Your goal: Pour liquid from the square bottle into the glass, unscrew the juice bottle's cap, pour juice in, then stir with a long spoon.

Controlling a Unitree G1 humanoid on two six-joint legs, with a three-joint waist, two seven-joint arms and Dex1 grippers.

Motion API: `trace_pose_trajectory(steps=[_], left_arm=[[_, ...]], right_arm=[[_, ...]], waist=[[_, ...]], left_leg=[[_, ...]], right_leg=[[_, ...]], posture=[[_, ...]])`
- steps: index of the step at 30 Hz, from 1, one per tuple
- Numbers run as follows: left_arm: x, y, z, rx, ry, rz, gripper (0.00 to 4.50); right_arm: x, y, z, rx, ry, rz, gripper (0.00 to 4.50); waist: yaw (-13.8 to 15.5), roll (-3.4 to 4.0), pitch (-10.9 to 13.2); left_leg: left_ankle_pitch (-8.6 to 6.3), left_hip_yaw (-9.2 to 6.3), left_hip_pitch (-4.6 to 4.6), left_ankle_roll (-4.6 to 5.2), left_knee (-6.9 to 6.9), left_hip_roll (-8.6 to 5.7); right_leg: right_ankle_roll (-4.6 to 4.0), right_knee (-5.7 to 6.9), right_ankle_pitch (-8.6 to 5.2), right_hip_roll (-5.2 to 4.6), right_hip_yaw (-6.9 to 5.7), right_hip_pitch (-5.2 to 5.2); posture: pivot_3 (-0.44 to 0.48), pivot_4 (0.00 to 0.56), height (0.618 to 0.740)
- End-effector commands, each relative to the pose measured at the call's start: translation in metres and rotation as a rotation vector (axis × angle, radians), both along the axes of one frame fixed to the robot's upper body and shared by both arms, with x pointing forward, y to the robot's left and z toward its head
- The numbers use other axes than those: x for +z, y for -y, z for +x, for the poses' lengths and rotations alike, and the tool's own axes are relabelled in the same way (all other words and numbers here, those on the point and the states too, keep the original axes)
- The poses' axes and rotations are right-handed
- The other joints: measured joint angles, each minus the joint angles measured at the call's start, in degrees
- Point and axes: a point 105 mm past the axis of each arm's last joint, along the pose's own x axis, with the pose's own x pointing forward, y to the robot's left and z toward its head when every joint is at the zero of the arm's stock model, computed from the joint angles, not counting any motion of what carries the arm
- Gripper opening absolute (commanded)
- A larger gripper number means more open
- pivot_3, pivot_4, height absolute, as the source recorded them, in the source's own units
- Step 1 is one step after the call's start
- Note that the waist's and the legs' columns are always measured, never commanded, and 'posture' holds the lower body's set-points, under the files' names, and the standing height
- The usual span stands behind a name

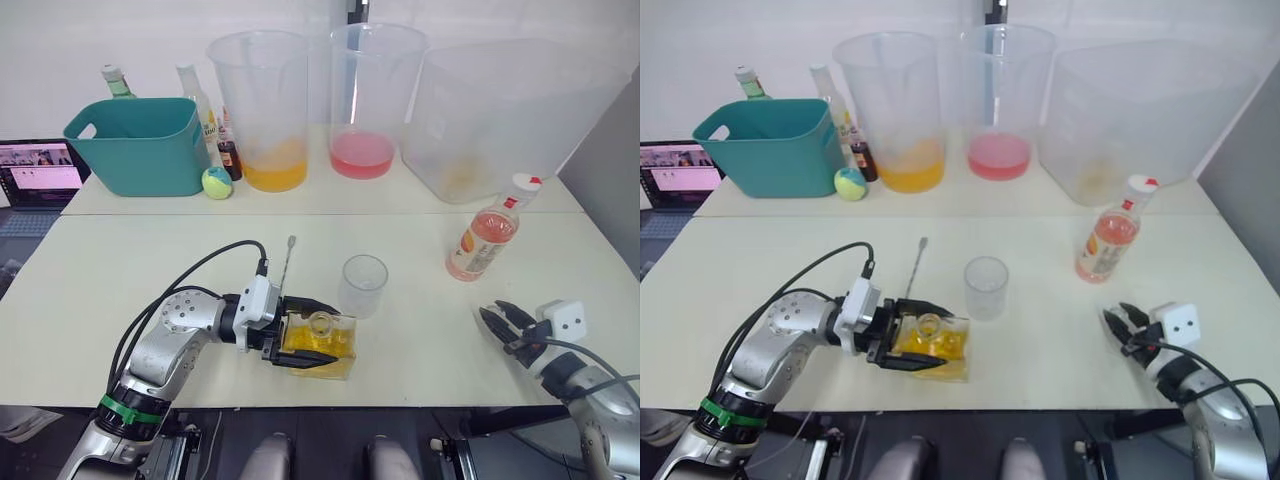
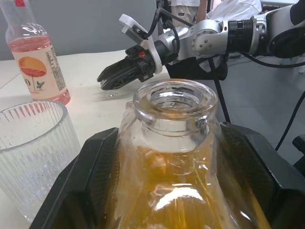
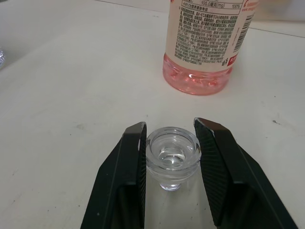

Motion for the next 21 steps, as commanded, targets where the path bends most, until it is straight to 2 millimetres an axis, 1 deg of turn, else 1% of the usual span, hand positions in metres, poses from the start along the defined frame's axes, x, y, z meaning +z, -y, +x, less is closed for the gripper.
trace_pose_trajectory(steps=[1,6,8,15,19,21], left_arm=[[-0.001,0.003,0.000,0.003,0.018,0.030,2.82],[0.003,0.002,0.005,0.007,0.026,0.028,2.82],[0.004,0.002,0.006,0.007,0.028,0.029,2.82],[0.007,0.002,0.009,0.011,0.032,0.030,2.82],[0.009,0.002,0.009,0.012,0.034,0.028,2.82],[0.012,0.000,0.009,0.022,0.043,0.024,2.82]], right_arm=[[-0.011,0.005,-0.002,-0.020,-0.039,0.011,1.02],[-0.006,0.005,0.003,-0.022,-0.017,0.018,1.02],[-0.003,0.004,0.004,-0.020,-0.002,0.020,2.10],[0.014,0.001,0.007,-0.013,0.063,0.010,4.42],[0.020,0.001,0.006,-0.010,0.082,0.000,4.47],[0.028,-0.002,0.004,0.001,0.105,-0.010,4.47]], waist=[[0.0,0.00,0.0],[0.0,-0.01,0.0],[0.0,-0.01,0.0],[-0.1,0.14,0.0],[-0.1,0.14,0.0],[-0.1,0.15,0.0]], left_leg=[[0.00,0.00,0.01,0.00,0.00,0.01],[0.00,0.01,0.01,0.00,0.00,0.01],[0.00,0.00,0.00,0.00,0.00,0.01],[-0.02,0.00,-0.09,0.04,0.00,-0.01],[-0.02,0.00,-0.10,0.04,0.00,-0.01],[-0.03,0.00,-0.10,0.04,0.00,-0.01]], right_leg=[[0.00,-0.01,0.00,0.00,0.00,0.01],[0.00,-0.06,0.00,0.01,0.00,0.04],[0.00,-0.07,0.00,0.01,0.00,0.04],[0.01,-0.04,0.00,0.01,0.02,-0.06],[0.01,-0.05,0.00,0.01,0.02,-0.06],[0.01,-0.05,0.00,0.01,0.02,-0.06]], posture=[[0.000,0.150,0.738],[0.000,0.150,0.738],[0.000,0.150,0.738],[0.000,0.150,0.738],[0.000,0.150,0.738],[0.000,0.150,0.738]])
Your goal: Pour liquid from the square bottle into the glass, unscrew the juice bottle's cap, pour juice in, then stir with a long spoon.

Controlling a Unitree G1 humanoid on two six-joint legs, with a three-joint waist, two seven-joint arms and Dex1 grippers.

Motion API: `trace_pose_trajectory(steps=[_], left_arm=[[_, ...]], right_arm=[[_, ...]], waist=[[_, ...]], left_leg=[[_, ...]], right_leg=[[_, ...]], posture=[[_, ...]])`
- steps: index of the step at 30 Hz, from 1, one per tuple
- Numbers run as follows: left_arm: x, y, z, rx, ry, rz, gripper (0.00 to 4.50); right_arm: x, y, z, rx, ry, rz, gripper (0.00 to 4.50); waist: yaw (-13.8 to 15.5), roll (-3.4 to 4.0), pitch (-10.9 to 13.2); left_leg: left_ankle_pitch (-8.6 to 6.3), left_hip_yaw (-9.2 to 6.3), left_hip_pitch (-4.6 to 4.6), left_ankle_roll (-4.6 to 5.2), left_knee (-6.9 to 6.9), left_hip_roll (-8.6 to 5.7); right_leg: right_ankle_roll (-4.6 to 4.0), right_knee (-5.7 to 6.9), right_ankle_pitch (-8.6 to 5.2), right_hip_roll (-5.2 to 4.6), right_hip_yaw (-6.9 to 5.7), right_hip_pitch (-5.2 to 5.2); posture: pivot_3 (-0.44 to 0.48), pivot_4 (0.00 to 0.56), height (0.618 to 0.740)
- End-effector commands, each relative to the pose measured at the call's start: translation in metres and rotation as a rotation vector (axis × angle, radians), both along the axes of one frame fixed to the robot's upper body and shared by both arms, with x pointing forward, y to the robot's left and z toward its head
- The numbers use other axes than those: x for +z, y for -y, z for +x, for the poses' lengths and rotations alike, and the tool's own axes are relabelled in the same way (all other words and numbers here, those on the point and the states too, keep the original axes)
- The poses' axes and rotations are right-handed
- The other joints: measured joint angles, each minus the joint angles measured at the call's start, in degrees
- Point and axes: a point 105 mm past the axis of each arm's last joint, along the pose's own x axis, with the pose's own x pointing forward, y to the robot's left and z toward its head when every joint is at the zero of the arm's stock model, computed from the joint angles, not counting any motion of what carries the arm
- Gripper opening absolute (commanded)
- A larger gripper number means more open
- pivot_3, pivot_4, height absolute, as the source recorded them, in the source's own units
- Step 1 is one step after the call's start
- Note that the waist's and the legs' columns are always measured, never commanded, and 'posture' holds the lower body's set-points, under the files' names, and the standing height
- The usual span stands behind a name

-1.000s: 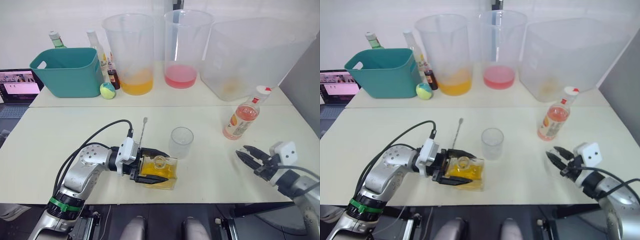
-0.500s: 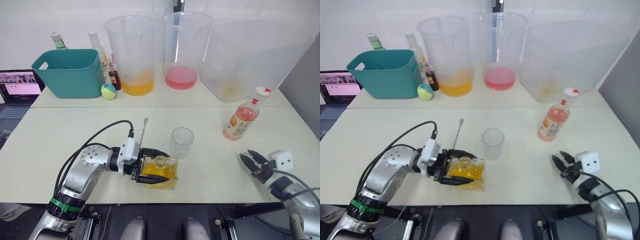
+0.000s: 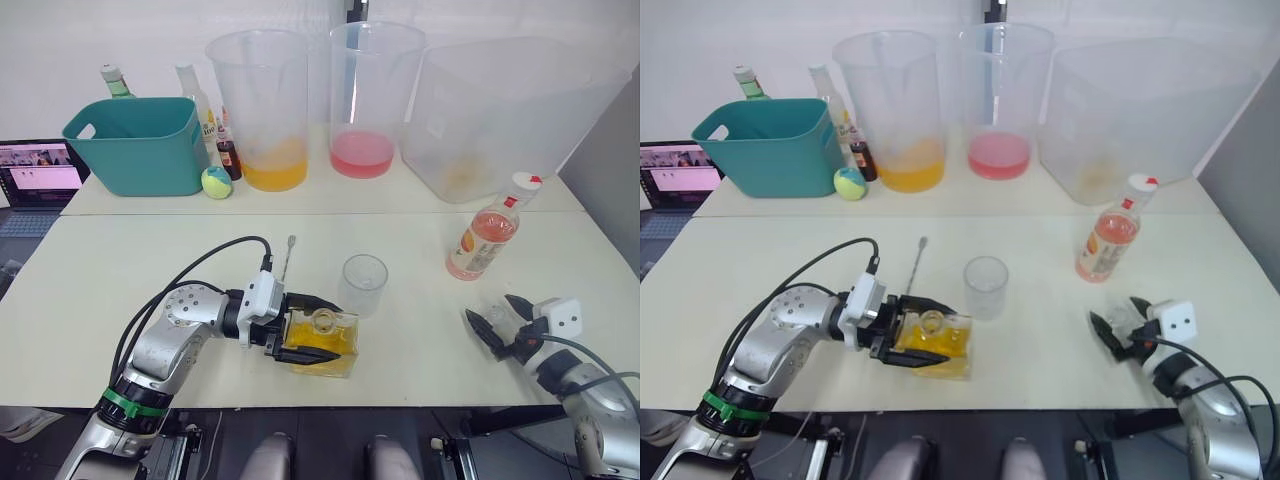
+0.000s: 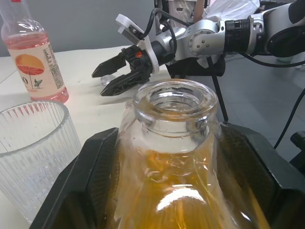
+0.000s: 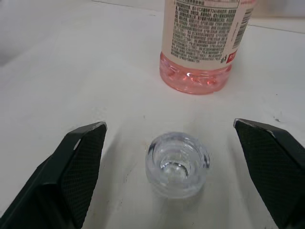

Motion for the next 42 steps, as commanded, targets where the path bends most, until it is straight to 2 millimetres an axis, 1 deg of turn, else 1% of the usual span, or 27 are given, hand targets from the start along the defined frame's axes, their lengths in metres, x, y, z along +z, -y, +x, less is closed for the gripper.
trace_pose_trajectory(steps=[1,3,5,8,11,13,14,16,18,20,23,26,30,35,38,42], left_arm=[[0.010,-0.004,0.005,0.035,0.047,0.000,2.82],[0.015,-0.010,0.006,0.060,0.065,-0.004,2.82],[0.025,-0.018,0.008,0.094,0.082,-0.018,2.82],[0.039,-0.033,0.010,0.144,0.111,-0.012,2.82],[0.047,-0.045,0.013,0.184,0.133,0.010,2.82],[0.053,-0.053,0.018,0.213,0.152,0.023,2.82],[0.059,-0.058,0.023,0.240,0.167,0.024,2.82],[0.071,-0.066,0.041,0.304,0.225,0.025,2.82],[0.078,-0.068,0.055,0.349,0.279,0.022,2.82],[0.086,-0.063,0.066,0.373,0.327,-0.002,2.82],[0.095,-0.044,0.090,0.426,0.442,-0.031,2.82],[0.093,-0.029,0.108,0.459,0.528,-0.030,2.82],[0.091,-0.012,0.126,0.501,0.609,-0.053,2.82],[0.088,0.003,0.137,0.518,0.691,-0.067,2.82],[0.085,0.015,0.137,0.497,0.736,-0.071,2.82],[0.085,0.027,0.135,0.477,0.785,-0.078,2.82]], right_arm=[[0.028,-0.002,-0.004,0.016,0.092,-0.033,4.47],[0.038,-0.007,-0.008,0.031,0.118,-0.048,4.47],[0.050,-0.016,-0.016,0.060,0.143,-0.066,4.47],[0.071,-0.040,-0.026,0.137,0.177,-0.074,4.47],[0.084,-0.066,-0.034,0.208,0.186,-0.057,4.47],[0.087,-0.083,-0.038,0.258,0.177,-0.041,4.47],[0.086,-0.094,-0.040,0.286,0.165,-0.031,4.47],[0.079,-0.113,-0.043,0.329,0.138,-0.022,4.47],[0.073,-0.123,-0.043,0.345,0.120,-0.030,4.47],[0.067,-0.129,-0.041,0.341,0.107,-0.031,4.47],[0.061,-0.141,-0.039,0.352,0.096,-0.021,4.47],[0.060,-0.147,-0.038,0.359,0.098,-0.022,4.47],[0.058,-0.152,-0.037,0.361,0.101,-0.024,4.47],[0.058,-0.156,-0.036,0.362,0.102,-0.024,4.47],[0.056,-0.157,-0.035,0.356,0.099,-0.026,4.47],[0.054,-0.159,-0.035,0.352,0.096,-0.026,4.47]], waist=[[0.0,0.01,0.0],[0.0,0.02,0.0],[0.0,0.02,0.0],[-0.4,0.07,0.1],[-0.5,0.07,0.1],[-0.3,0.05,0.1],[-0.1,0.02,0.1],[0.3,-0.04,0.1],[0.5,-0.12,0.2],[0.4,-0.13,0.2],[0.7,-0.15,0.2],[0.5,-0.24,0.2],[-0.3,-0.27,0.3],[-0.8,-0.28,0.3],[-0.5,-0.29,0.3],[-0.3,-0.29,0.3]], left_leg=[[0.00,0.00,0.00,0.00,0.00,0.00],[0.00,-0.01,-0.02,0.00,-0.01,0.00],[0.00,-0.03,-0.06,0.00,-0.02,0.02],[0.00,-0.04,-0.12,0.01,-0.06,0.07],[0.00,-0.03,-0.22,0.01,-0.07,0.11],[0.00,-0.04,-0.32,0.00,-0.07,0.11],[0.00,-0.04,-0.36,0.00,-0.06,0.10],[0.00,-0.09,-0.45,0.00,-0.06,0.08],[0.01,-0.11,-0.64,-0.01,0.00,0.05],[0.03,-0.11,-0.88,-0.04,0.11,0.02],[0.03,-0.11,-0.88,-0.04,0.12,-0.03],[0.06,-0.15,-0.98,-0.09,0.16,-0.05],[0.07,-0.14,-0.98,-0.11,0.16,-0.09],[0.08,-0.14,-1.03,-0.12,0.15,-0.07],[0.08,-0.15,-1.06,-0.12,0.17,-0.09],[0.09,-0.15,-1.08,-0.14,0.21,-0.12]], right_leg=[[0.00,0.00,0.00,0.00,0.00,-0.01],[0.00,0.00,0.00,0.00,0.00,-0.01],[0.00,0.01,0.00,0.00,-0.01,-0.07],[0.00,0.07,0.00,0.05,0.01,-0.21],[-0.01,0.10,0.00,0.11,0.05,-0.36],[-0.01,0.11,0.00,0.10,0.04,-0.45],[-0.01,0.10,0.00,0.10,0.05,-0.49],[-0.01,0.11,0.00,0.10,0.00,-0.56],[-0.01,0.24,0.01,0.10,-0.03,-0.79],[-0.01,0.32,0.01,0.10,-0.02,-1.02],[-0.01,0.40,0.02,0.06,-0.03,-1.03],[-0.01,0.38,0.03,0.06,-0.08,-1.07],[0.00,0.42,0.04,0.03,-0.07,-1.11],[-0.01,0.45,0.04,0.05,-0.06,-1.21],[-0.01,0.45,0.04,0.05,-0.07,-1.21],[0.00,0.45,0.04,0.03,-0.07,-1.21]], posture=[[0.000,0.150,0.738],[0.000,0.150,0.738],[0.000,0.150,0.738],[0.000,0.150,0.738],[0.000,0.150,0.738],[0.000,0.150,0.738],[0.000,0.150,0.738],[0.000,0.150,0.738],[0.000,0.150,0.738],[0.000,0.150,0.738],[0.000,0.150,0.738],[0.000,0.150,0.738],[0.000,0.150,0.738],[0.000,0.150,0.738],[0.000,0.150,0.738],[0.000,0.150,0.738]])
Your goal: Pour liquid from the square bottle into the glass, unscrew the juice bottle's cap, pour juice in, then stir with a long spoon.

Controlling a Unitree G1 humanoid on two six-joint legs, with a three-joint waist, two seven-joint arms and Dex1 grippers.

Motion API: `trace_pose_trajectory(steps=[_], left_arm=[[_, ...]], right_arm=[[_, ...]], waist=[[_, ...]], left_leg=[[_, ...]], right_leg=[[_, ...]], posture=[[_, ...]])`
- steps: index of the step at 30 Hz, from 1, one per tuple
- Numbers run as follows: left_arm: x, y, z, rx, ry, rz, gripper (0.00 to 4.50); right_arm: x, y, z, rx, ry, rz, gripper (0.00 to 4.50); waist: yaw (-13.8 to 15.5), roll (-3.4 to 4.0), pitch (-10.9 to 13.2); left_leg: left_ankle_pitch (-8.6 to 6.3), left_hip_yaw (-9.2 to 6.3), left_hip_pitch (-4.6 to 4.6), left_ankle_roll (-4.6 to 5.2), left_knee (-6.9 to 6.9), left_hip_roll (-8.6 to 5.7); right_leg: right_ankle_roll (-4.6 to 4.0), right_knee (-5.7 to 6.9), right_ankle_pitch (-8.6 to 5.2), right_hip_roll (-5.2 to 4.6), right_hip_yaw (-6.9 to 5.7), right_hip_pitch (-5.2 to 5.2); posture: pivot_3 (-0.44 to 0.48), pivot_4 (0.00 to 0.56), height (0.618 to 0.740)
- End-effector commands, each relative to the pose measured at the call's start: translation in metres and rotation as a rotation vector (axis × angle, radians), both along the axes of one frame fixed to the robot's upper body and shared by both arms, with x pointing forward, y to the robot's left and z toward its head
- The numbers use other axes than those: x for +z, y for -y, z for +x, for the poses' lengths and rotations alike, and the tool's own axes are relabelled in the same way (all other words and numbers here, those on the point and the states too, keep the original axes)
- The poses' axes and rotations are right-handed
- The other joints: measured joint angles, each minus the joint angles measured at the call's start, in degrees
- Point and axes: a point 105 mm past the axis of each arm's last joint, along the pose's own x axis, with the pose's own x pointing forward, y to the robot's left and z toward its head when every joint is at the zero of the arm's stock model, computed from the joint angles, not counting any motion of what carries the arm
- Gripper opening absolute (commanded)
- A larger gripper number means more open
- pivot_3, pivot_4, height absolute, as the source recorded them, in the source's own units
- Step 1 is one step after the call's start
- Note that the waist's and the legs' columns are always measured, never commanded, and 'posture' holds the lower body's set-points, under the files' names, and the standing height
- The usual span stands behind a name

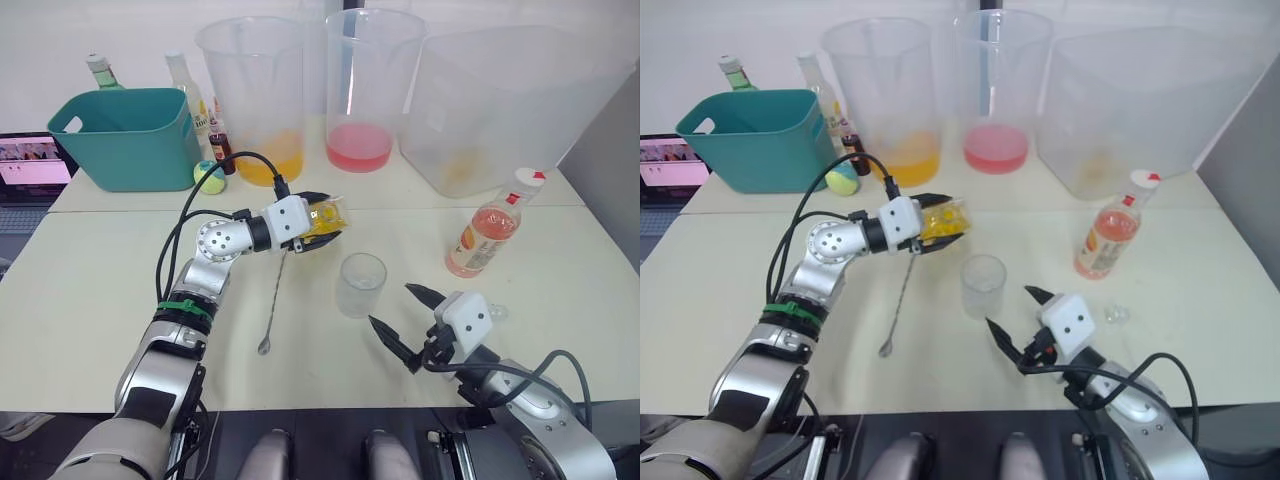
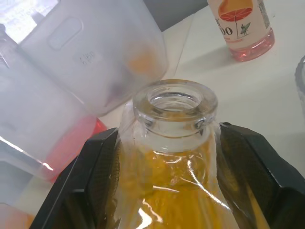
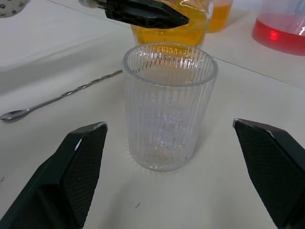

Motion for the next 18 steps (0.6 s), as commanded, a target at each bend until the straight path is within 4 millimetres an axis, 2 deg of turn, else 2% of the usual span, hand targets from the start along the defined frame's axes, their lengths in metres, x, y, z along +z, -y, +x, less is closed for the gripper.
trace_pose_trajectory(steps=[1,18], left_arm=[[0.041,0.014,-0.006,-0.037,0.190,-0.049,2.82],[0.039,0.035,-0.016,-0.064,0.397,0.013,2.82]], right_arm=[[0.005,-0.004,-0.001,0.000,0.024,0.001,4.47],[0.007,-0.005,0.007,-0.012,0.029,0.007,4.47]], waist=[[0.0,0.00,0.0],[0.0,0.00,0.0]], left_leg=[[0.02,0.00,0.00,-0.03,0.00,0.00],[0.05,-0.01,-0.01,-0.07,0.00,-0.01]], right_leg=[[0.00,-0.01,0.00,0.00,0.00,0.00],[0.00,0.05,0.00,0.00,0.00,-0.03]], posture=[[0.000,0.150,0.738],[0.000,0.150,0.738]])
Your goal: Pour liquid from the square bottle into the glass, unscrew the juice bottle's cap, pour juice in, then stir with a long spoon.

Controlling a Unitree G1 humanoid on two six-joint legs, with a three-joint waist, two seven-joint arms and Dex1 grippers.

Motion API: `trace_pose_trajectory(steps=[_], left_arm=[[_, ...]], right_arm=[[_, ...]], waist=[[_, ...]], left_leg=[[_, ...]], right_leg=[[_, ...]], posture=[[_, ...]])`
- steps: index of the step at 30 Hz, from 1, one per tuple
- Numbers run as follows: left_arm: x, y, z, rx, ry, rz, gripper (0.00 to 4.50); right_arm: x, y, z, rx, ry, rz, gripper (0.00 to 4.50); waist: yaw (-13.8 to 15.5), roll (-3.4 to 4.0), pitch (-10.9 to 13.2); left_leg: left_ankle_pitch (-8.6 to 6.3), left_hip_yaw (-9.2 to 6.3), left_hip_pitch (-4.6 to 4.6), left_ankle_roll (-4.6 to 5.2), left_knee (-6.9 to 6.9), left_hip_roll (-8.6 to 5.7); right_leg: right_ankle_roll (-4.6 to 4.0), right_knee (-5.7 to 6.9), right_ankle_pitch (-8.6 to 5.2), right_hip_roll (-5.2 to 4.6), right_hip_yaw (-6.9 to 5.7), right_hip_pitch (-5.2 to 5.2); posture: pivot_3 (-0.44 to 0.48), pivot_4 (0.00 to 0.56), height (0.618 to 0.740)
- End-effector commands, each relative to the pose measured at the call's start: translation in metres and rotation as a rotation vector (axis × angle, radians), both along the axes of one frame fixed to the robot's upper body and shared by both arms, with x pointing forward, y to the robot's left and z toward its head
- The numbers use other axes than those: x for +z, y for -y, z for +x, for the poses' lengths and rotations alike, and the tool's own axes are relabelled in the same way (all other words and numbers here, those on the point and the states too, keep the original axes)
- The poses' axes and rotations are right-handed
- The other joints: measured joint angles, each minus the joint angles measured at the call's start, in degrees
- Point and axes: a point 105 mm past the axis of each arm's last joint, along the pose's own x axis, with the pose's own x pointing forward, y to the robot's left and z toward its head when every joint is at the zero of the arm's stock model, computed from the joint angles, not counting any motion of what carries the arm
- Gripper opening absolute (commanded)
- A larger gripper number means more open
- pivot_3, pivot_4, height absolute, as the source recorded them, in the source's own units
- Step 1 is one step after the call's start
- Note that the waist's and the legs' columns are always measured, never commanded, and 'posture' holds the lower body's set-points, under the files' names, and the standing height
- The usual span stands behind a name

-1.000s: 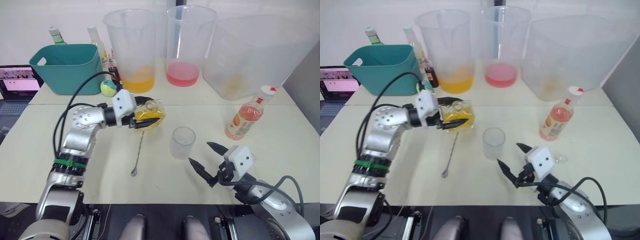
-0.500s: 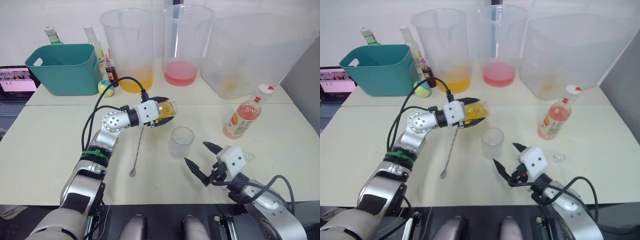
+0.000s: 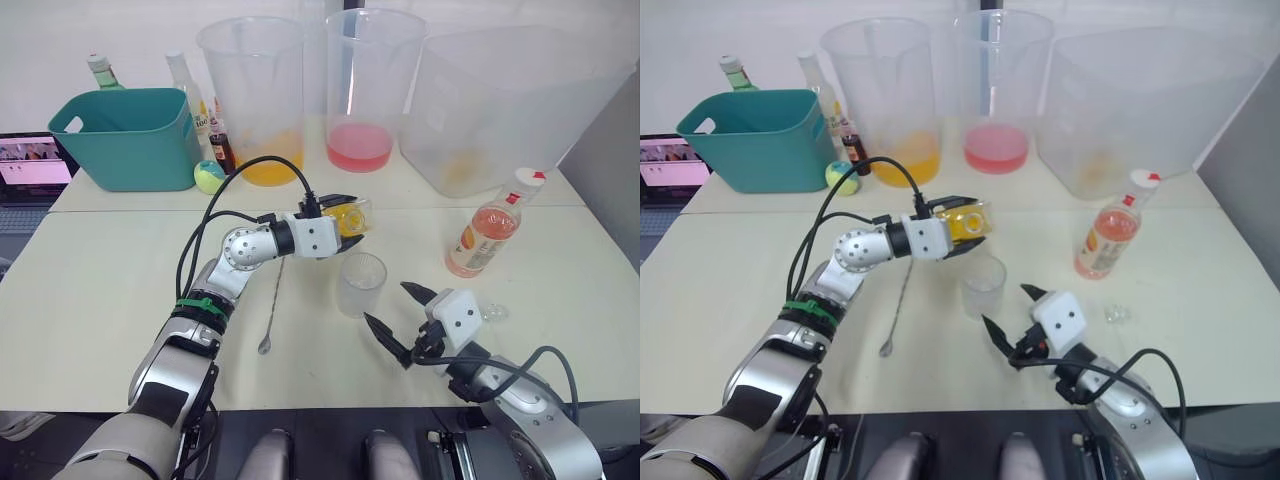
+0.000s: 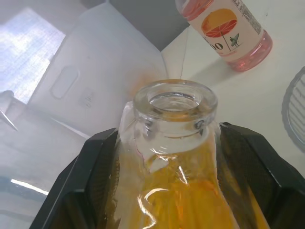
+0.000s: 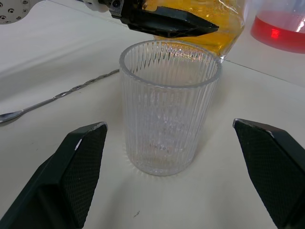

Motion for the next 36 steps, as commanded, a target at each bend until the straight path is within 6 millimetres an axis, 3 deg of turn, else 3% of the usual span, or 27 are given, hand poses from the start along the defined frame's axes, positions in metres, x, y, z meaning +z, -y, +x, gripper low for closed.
trace_pose_trajectory(steps=[1,18,36], left_arm=[[0.037,0.007,-0.007,-0.036,0.164,-0.062,2.82],[0.027,0.013,-0.014,-0.062,0.323,0.028,2.82],[0.034,0.016,-0.013,-0.054,0.503,0.104,2.82]], right_arm=[[0.008,0.000,0.001,-0.004,0.033,0.008,4.47],[0.009,0.003,0.001,-0.014,0.034,0.010,4.47],[0.010,0.003,0.000,-0.018,0.034,0.020,4.47]], waist=[[0.0,0.00,0.0],[0.0,0.00,0.0],[0.0,0.00,0.0]], left_leg=[[0.00,0.00,0.00,0.00,0.01,0.00],[0.00,0.00,0.01,-0.01,0.02,-0.01],[0.01,0.00,-0.01,-0.01,0.05,-0.03]], right_leg=[[0.00,0.00,0.00,0.00,0.00,0.00],[0.00,0.05,0.00,0.00,0.00,0.00],[0.01,0.08,0.01,-0.01,0.00,0.00]], posture=[[0.000,0.150,0.738],[0.000,0.150,0.738],[0.000,0.150,0.738]])
